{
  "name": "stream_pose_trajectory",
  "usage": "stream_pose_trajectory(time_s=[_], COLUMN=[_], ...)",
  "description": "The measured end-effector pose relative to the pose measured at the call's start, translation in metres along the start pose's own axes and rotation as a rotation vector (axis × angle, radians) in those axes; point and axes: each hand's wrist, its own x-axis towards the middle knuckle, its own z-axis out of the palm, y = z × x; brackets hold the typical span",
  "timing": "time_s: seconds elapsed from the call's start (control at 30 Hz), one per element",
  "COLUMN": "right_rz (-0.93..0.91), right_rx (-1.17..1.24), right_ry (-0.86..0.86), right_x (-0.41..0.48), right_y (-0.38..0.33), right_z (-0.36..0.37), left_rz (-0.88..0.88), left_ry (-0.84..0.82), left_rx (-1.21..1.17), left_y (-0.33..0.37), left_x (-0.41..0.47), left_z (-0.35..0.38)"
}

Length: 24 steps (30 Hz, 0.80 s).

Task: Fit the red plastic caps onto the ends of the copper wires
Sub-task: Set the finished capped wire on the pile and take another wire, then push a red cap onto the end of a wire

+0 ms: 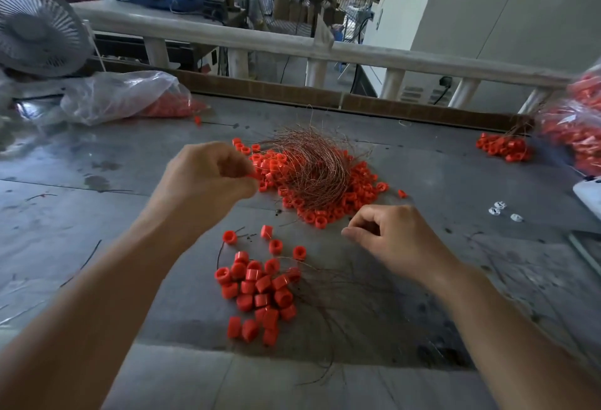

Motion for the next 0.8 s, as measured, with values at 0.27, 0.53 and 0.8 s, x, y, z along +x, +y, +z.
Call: stream_pose_trajectory(time_s=[0.27, 0.53, 0.8], right_rz=[-0.018, -0.055, -0.072], right_rx=[-0.006, 0.071, 0.250], right_ry=[0.163, 0.225, 0.344], right_x=[0.012, 0.045, 0.043], right_y=[-0.016, -0.030, -0.027], right_z=[-0.003, 0.012, 0.008], left_rz=[0.172, 0.210, 0.202], left_ry=[-0.276, -0.268, -0.285], left_rx=[-0.224, -0.146, -0.155], left_y=[-0.007, -0.010, -0.011], left_x=[-0.036, -0.033, -0.031], left_z=[0.037, 0.034, 0.034])
